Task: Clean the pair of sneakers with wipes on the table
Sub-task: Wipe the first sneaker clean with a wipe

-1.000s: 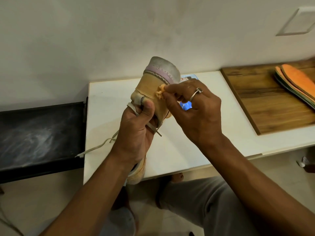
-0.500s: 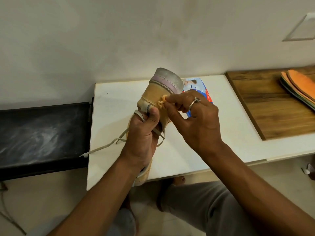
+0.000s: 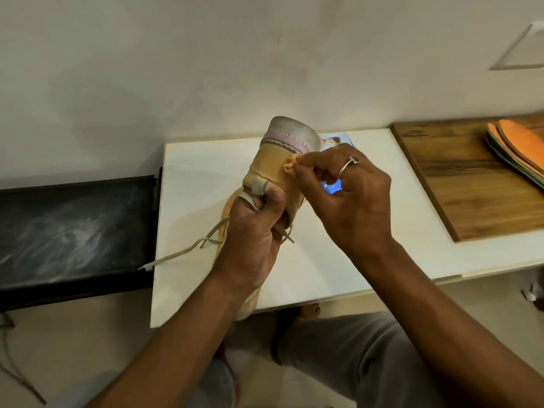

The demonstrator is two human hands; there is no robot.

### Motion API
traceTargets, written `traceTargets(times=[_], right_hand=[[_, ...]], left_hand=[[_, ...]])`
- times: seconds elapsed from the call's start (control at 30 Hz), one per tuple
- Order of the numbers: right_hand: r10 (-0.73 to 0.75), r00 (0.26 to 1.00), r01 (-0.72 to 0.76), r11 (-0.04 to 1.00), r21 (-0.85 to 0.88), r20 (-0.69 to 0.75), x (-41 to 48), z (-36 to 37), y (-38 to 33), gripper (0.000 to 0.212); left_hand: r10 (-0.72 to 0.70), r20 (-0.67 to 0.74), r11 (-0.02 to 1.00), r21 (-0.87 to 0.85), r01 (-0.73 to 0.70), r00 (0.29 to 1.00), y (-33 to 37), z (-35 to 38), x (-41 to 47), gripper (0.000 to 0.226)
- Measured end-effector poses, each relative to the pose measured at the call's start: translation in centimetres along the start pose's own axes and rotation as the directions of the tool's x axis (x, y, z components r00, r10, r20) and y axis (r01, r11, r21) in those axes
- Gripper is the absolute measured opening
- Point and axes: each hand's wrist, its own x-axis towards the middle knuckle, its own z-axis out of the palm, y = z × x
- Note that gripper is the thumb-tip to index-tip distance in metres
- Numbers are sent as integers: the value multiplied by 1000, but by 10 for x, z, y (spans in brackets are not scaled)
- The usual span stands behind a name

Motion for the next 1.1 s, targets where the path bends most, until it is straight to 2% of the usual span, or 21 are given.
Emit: traceTargets(times=[0.13, 0.27, 0.4, 0.53, 0.67, 0.8, 0.93, 1.03, 1.1], right_hand=[[-39, 993, 41, 999, -10, 111, -11, 3, -3, 16], [-8, 1000, 8, 1000, 7, 12, 0, -5, 4, 11], [-52, 993, 53, 999, -4, 108, -11, 2, 0, 15], [-21, 1000, 21, 1000, 4, 1, -1, -4, 4, 10], [-53, 994, 52, 999, 10, 93, -10, 2, 0, 14], [-18, 1000, 18, 1000, 6, 12, 0, -4, 3, 11], [-23, 994, 22, 1000, 11, 108, -11, -1, 1, 18], [20, 999, -21, 1000, 11, 37, -6, -3, 4, 13], [37, 998, -38, 999, 23, 47, -8, -2, 5, 12]], left_hand=[[7, 34, 1000, -7, -7, 999, -1, -1, -2, 30], [-3, 2, 1000, 24, 3, 1000, 0, 1, 0, 39], [7, 29, 1000, 8, -7, 1000, -2, -2, -1, 30], [-1, 32, 1000, 23, 1, 999, -1, 0, -1, 38], [1, 32, 1000, 13, -2, 999, -2, -2, -1, 36], [-10, 8, 999, 30, 10, 1000, -1, 0, 0, 45], [2, 33, 1000, 7, -3, 999, -1, -1, -1, 35], [-1, 29, 1000, -6, 1, 1000, 2, 1, 0, 35], [-6, 25, 1000, -11, 6, 1000, 1, 1, 0, 35]])
